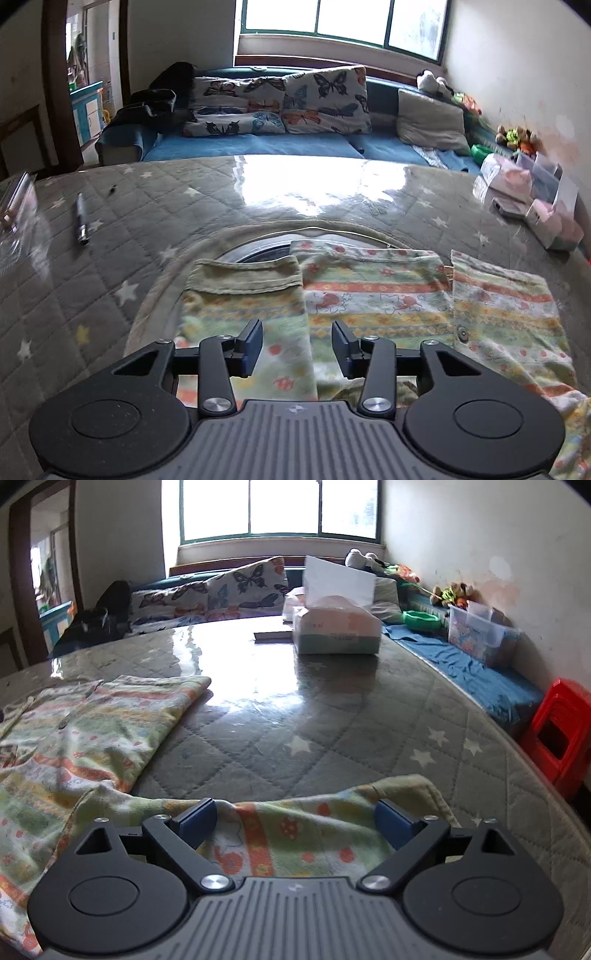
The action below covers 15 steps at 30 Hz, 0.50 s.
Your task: Fold clothes
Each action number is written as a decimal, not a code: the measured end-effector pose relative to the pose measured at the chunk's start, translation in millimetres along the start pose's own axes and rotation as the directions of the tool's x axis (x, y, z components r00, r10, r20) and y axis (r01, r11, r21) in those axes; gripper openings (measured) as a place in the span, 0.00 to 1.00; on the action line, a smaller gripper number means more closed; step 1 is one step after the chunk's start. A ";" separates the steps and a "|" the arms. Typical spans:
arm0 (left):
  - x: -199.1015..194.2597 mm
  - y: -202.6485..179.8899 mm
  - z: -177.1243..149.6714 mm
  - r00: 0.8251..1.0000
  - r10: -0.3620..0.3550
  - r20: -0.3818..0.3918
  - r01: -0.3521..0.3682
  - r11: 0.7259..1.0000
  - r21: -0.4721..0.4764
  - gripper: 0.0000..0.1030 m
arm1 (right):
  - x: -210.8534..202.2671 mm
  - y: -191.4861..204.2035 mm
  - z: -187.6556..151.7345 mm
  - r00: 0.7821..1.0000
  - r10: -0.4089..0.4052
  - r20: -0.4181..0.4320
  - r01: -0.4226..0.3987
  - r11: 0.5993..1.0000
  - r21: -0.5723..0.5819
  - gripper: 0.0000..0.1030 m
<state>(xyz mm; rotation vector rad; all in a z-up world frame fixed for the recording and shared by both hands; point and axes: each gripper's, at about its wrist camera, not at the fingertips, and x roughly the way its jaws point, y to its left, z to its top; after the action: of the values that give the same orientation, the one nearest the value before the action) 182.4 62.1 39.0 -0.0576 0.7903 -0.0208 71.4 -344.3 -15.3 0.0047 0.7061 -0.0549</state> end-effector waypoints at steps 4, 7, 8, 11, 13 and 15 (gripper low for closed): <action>16.2 -4.0 1.4 1.000 0.012 -0.022 -0.012 1.000 0.010 0.44 | -1.8 15.7 8.2 0.999 0.052 -0.003 -0.052 0.998 -0.044 0.92; 24.5 -4.9 0.8 0.999 0.023 -0.037 -0.022 1.000 0.015 0.44 | -2.8 30.6 14.0 0.996 0.094 -0.002 -0.094 0.991 -0.093 0.92; 26.7 -4.9 0.6 0.999 0.028 -0.041 -0.027 0.999 0.018 0.44 | -2.9 35.7 15.8 0.994 0.108 -0.002 -0.107 0.988 -0.108 0.92; 32.7 -3.8 0.3 0.998 0.040 -0.054 -0.039 0.999 0.020 0.43 | -2.5 49.1 20.5 0.990 0.143 -0.003 -0.142 0.979 -0.145 0.92; 33.9 -4.3 0.5 0.998 0.045 -0.052 -0.043 0.999 0.026 0.43 | -2.9 56.0 23.5 0.986 0.169 -0.002 -0.168 0.973 -0.158 0.92; 34.5 -5.4 1.2 0.998 0.043 -0.052 -0.042 0.999 0.032 0.43 | -4.4 63.1 26.6 0.979 0.202 0.000 -0.199 0.965 -0.170 0.92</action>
<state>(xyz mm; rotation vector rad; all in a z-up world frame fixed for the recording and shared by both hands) 207.5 55.4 15.6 -0.0112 0.8436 0.0058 88.6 -281.6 6.9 -0.0874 0.6878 0.1992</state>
